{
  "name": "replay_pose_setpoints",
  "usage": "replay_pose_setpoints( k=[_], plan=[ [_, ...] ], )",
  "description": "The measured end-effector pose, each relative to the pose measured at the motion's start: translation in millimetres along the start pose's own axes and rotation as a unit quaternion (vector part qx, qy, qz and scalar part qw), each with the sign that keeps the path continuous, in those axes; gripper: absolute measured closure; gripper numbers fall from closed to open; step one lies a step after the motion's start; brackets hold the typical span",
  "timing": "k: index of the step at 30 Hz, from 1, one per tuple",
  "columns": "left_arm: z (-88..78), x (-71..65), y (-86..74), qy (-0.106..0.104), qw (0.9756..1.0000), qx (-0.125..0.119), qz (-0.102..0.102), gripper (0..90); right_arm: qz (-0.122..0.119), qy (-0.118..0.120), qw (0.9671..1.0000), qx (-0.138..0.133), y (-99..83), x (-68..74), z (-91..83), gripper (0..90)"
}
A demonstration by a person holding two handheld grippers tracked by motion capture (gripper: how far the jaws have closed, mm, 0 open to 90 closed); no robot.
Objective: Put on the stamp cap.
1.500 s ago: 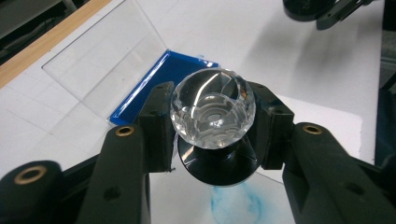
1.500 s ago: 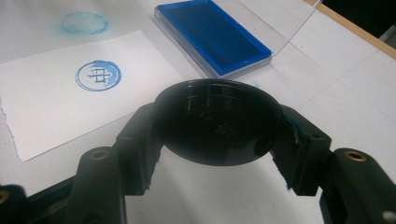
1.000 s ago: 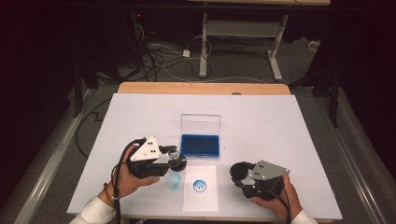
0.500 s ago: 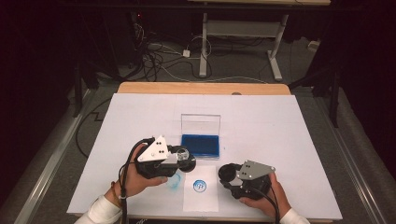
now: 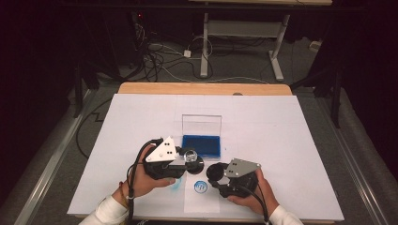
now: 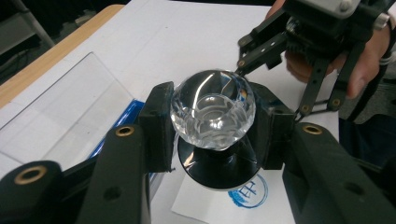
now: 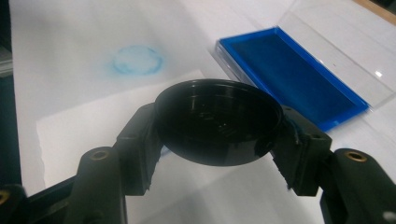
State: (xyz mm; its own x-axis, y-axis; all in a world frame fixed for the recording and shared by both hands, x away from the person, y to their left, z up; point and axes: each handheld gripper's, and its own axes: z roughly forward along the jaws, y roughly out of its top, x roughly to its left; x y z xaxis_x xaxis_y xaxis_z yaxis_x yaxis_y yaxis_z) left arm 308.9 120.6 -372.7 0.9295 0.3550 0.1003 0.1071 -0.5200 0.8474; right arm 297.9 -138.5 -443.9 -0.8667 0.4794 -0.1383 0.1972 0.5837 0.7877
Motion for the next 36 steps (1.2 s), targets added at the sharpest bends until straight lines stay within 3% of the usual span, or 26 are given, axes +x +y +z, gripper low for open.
replay_pose_setpoints(
  k=[7,17,28,36],
  plan=[
    [4.1,-3.1,4.4,-0.002,0.9998,-0.021,0.0,54.6,-0.003,0.017,0.9998,-0.012,10.8,6.6,13.2,38.8],
    [12.1,-1.3,-2.8,-0.009,0.9997,-0.019,-0.016,54.6,0.019,0.025,0.9982,-0.051,21.8,6.0,16.0,38.9],
    [19.5,-2.5,-8.1,-0.017,0.9989,-0.03,-0.031,54.5,0.025,0.035,0.9976,-0.053,22.3,8.1,18.5,38.8],
    [19.4,1.2,-13.2,-0.03,0.9978,-0.039,-0.044,54.6,0.025,0.031,0.9977,-0.055,21.7,9.2,16.8,38.9]
  ],
)
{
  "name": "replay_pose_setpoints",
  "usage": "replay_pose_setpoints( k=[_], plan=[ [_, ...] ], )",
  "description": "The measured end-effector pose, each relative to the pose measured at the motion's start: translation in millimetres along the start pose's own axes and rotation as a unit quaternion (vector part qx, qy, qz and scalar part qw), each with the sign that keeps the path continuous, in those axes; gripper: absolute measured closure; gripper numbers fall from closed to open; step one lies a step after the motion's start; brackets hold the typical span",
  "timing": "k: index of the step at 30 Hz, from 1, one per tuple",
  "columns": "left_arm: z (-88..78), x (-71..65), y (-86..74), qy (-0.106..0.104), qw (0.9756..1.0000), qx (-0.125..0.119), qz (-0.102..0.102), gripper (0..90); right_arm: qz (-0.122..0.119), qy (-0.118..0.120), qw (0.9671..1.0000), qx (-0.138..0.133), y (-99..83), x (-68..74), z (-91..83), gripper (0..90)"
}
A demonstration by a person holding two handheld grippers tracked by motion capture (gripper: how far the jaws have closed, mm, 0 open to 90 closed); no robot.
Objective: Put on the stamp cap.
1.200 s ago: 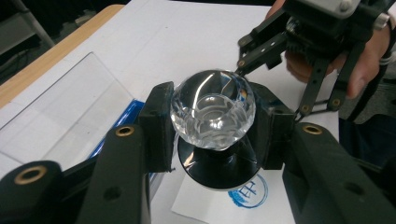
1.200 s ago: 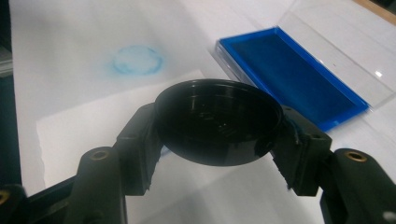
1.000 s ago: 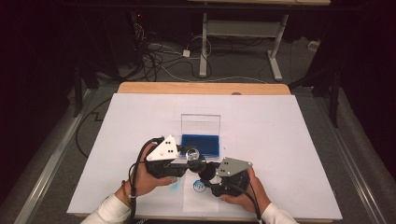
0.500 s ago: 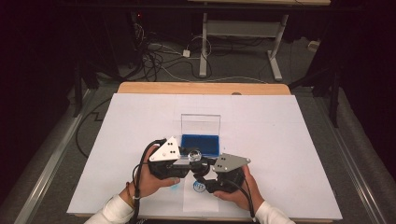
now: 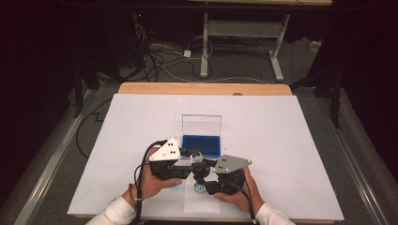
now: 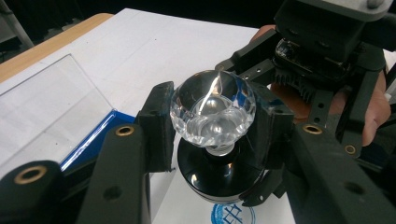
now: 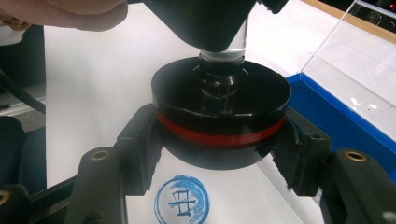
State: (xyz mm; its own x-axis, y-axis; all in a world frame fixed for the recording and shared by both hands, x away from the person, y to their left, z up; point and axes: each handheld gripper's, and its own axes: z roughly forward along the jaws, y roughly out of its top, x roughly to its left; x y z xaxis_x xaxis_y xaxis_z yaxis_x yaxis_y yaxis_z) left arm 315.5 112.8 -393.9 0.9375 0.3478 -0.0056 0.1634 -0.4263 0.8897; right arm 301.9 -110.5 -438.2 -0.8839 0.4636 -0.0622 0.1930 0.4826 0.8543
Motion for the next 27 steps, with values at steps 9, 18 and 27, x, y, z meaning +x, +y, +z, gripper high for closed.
replay_pose_setpoints(
  k=[9,18,27],
  plan=[
    [0.2,1.3,-2.4,-0.008,0.9999,-0.004,-0.007,54.6,-0.003,-0.004,1.0,0.005,0.2,1.4,-1.4,39.0],
    [1.3,-2.7,-2.6,-0.004,1.0,-0.001,0.003,54.6,-0.009,-0.01,0.9998,0.013,0.9,2.8,-2.6,39.1],
    [5.0,-6.1,-3.8,0.003,0.9999,0.003,0.01,54.6,-0.012,-0.023,0.9994,0.021,0.5,4.8,-1.6,39.1]
  ],
)
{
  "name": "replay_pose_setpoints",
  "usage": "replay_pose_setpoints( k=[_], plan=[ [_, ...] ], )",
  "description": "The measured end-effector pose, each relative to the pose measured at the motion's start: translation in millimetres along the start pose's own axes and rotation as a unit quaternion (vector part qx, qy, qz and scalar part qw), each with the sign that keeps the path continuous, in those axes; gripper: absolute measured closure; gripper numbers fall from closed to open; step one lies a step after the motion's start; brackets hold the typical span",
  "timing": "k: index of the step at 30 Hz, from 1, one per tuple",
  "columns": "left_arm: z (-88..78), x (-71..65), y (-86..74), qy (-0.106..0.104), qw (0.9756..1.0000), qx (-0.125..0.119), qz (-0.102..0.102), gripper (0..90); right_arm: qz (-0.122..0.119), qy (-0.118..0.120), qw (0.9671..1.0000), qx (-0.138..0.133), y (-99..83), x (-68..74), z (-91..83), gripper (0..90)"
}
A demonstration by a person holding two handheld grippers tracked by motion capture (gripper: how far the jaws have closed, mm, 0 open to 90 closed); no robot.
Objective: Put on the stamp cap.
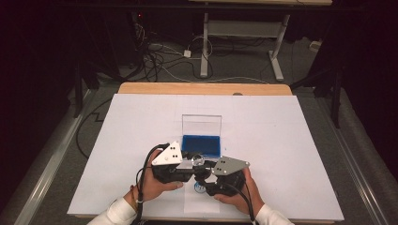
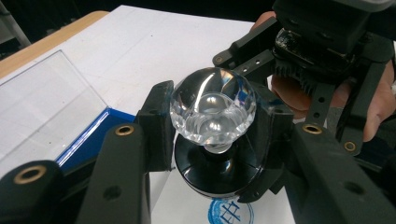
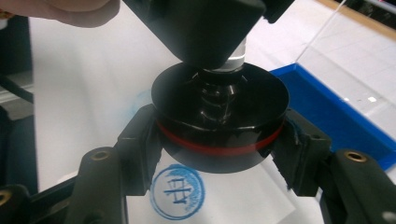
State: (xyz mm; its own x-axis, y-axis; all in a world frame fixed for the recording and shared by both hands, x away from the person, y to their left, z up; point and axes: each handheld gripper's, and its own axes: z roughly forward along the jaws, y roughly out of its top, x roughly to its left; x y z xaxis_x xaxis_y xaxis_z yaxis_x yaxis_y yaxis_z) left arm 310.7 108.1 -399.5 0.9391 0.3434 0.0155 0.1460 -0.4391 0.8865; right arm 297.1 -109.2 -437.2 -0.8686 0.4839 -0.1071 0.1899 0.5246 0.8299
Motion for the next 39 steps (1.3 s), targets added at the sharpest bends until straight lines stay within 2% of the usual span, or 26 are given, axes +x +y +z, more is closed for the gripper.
replay_pose_setpoints(
  k=[5,12,39],
  plan=[
    [3.7,-2.5,0.6,0.008,0.9998,0.013,0.01,54.5,0.003,0.008,0.9999,0.008,-1.6,-1.3,2.4,39.1],
    [1.1,-0.2,0.9,0.003,0.9999,0.016,0.005,54.6,-0.004,0.003,1.0,0.004,-2.3,-0.7,1.9,39.0],
    [1.6,-0.3,2.6,0.005,0.9994,0.032,0.012,54.6,-0.012,0.0,0.9999,0.003,-5.6,0.5,4.7,38.4]
  ],
)
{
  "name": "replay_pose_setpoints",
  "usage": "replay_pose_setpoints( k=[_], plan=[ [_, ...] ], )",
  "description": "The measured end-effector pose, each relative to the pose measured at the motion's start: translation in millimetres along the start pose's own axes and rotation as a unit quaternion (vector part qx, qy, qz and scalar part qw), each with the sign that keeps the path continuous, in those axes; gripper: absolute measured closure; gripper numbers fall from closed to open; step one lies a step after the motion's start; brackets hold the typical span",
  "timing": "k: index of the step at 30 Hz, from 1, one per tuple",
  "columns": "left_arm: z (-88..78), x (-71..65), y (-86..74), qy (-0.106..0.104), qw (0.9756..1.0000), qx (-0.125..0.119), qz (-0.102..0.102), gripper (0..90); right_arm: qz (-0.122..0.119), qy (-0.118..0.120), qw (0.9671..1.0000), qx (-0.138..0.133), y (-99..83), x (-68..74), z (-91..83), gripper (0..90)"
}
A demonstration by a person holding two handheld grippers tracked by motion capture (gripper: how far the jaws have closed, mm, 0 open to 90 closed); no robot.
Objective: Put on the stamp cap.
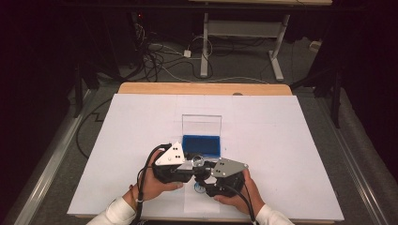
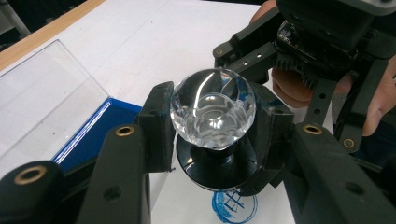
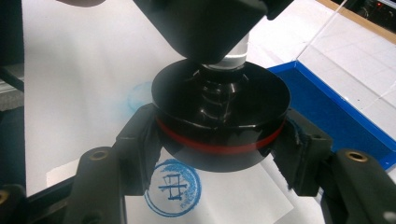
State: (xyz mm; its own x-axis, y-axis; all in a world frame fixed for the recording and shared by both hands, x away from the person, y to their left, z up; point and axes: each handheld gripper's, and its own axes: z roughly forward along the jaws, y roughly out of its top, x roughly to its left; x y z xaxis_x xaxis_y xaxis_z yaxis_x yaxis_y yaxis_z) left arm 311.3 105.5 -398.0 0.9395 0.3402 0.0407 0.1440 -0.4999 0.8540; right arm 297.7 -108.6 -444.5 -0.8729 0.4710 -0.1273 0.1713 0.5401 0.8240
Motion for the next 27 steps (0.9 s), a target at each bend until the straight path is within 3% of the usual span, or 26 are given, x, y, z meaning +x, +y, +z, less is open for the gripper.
replay_pose_setpoints(
  k=[21,27],
  plan=[
    [-14.3,4.7,2.3,0.008,0.9998,-0.019,-0.005,54.5,-0.025,-0.001,0.9996,0.01,-2.0,4.7,2.3,35.0],
    [-19.9,6.1,1.9,0.014,0.9997,-0.021,-0.005,54.5,-0.031,-0.012,0.9994,0.008,-2.7,3.0,-1.6,31.6]
  ],
)
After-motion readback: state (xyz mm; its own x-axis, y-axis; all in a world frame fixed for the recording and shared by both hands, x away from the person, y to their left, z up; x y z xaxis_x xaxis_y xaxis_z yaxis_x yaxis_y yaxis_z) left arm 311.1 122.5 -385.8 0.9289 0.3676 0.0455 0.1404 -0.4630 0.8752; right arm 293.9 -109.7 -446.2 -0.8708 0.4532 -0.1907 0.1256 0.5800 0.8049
